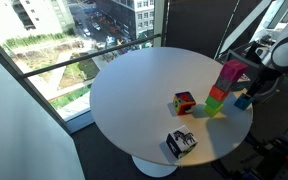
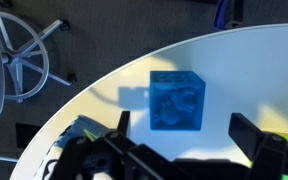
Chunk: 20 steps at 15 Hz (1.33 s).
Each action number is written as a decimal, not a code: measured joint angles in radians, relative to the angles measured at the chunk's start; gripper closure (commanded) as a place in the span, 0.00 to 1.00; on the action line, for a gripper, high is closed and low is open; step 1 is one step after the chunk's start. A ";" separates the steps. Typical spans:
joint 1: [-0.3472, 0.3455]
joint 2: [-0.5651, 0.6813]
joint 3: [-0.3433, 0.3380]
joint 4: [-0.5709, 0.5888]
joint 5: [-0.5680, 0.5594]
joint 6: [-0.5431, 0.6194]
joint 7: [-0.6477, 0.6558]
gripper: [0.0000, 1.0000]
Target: Put the blue block on top of the pink block
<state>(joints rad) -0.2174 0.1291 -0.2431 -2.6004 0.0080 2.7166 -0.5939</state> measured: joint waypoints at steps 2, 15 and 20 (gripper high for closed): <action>0.000 0.023 0.002 0.000 -0.004 0.023 0.005 0.00; -0.029 0.109 0.029 0.000 -0.004 0.090 0.006 0.67; -0.030 0.095 0.032 0.004 -0.024 0.073 0.032 0.69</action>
<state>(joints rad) -0.2474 0.2239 -0.2115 -2.5961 -0.0163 2.7895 -0.5618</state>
